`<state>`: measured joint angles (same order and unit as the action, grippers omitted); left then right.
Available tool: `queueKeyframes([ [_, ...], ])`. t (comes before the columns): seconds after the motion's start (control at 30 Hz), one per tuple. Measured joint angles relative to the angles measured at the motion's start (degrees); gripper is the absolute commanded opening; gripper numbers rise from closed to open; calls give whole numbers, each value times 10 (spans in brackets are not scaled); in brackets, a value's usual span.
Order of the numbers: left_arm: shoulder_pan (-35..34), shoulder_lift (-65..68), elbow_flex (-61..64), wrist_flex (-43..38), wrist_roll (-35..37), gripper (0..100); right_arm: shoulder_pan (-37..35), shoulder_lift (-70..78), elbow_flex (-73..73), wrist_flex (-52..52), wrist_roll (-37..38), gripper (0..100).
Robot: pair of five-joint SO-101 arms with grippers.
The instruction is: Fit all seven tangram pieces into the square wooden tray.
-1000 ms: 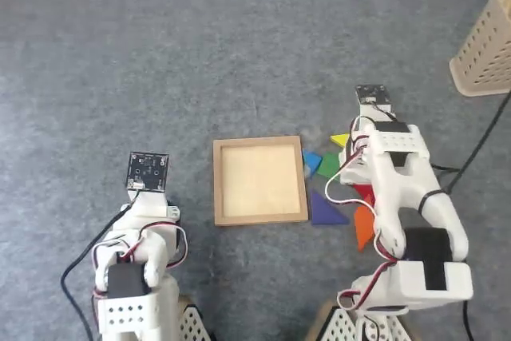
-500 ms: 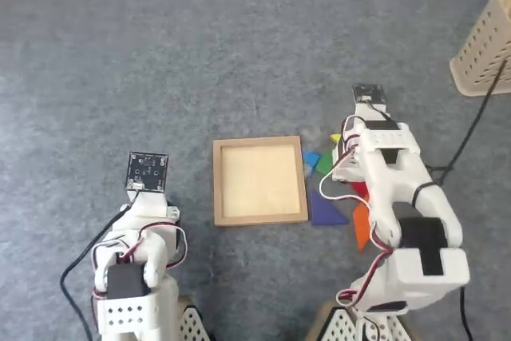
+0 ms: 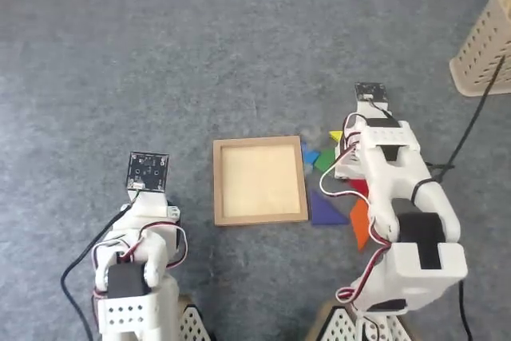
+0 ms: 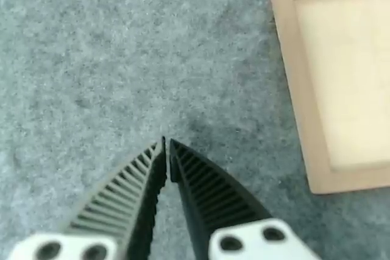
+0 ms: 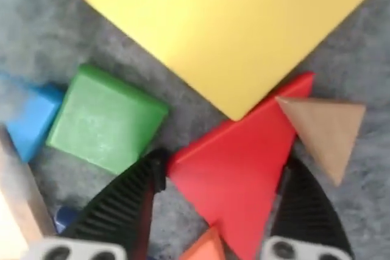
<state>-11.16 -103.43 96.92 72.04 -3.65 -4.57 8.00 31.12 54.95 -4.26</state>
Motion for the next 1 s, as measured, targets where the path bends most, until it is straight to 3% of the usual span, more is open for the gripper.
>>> queueKeyframes([
  [0.3,0,0,0,0,0,12,20,-21,-4,21,4,102],
  [0.57,0,0,0,0,0,12,15,-166,11,74,20,102],
  [0.77,0,0,0,0,0,12,-53,-242,12,102,83,102],
  [1.0,0,0,0,0,0,12,-182,-225,-34,130,163,102],
])
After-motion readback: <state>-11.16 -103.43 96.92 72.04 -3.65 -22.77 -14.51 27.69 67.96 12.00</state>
